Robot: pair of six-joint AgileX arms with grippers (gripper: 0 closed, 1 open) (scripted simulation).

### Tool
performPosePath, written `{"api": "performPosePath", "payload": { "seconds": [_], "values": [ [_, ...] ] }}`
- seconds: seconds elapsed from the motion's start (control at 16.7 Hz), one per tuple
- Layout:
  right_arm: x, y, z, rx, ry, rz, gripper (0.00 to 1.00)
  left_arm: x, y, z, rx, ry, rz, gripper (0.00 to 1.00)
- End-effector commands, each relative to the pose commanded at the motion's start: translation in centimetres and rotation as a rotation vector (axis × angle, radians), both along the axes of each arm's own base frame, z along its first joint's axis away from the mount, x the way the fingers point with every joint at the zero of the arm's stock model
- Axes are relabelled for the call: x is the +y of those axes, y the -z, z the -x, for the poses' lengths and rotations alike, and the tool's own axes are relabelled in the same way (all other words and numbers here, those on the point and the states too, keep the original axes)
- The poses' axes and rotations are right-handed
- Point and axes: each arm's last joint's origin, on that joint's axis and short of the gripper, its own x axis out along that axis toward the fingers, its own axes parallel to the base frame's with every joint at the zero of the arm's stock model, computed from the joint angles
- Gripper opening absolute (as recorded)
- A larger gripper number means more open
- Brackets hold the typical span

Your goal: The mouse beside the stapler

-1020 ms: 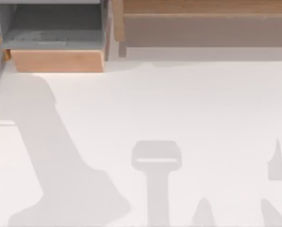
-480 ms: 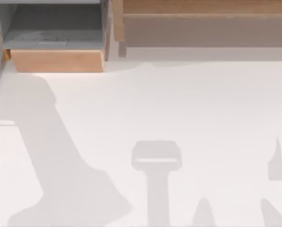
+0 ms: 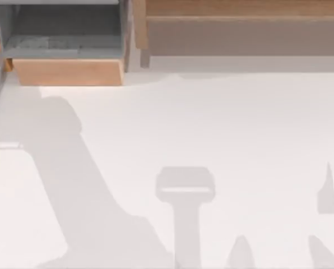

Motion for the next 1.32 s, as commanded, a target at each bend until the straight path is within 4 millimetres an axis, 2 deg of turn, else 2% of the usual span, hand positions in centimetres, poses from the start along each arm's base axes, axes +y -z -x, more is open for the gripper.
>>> {"api": "performPosePath", "payload": {
  "seconds": [0.24, 0.42, 0.6, 0.72, 0.9, 1.32],
  "values": [
    [0.0, 0.0, 0.0, 0.000, 0.000, 0.000, 1.00, -0.7, -6.3, 2.1, -0.148, -0.098, -0.024, 0.00],
    [0.0, 0.0, 0.0, 0.000, 0.000, 0.000, 1.00, -1.4, -10.9, 4.9, -0.272, -0.174, -0.050, 0.00],
    [0.0, 0.0, 0.0, 0.000, 0.000, 0.000, 1.00, -1.8, -12.7, 8.8, -0.318, -0.253, -0.067, 0.00],
    [0.0, 0.0, 0.0, 0.000, 0.000, 0.000, 1.00, -2.3, -12.5, 11.5, -0.312, -0.296, -0.072, 0.00],
    [0.0, 0.0, 0.0, 0.000, 0.000, 0.000, 1.00, -3.2, -10.4, 15.6, -0.267, -0.337, -0.072, 0.00],
    [0.0, 0.0, 0.0, 0.000, 0.000, 0.000, 1.00, -6.2, -2.2, 23.8, -0.069, -0.326, -0.034, 0.00]
  ]
}}
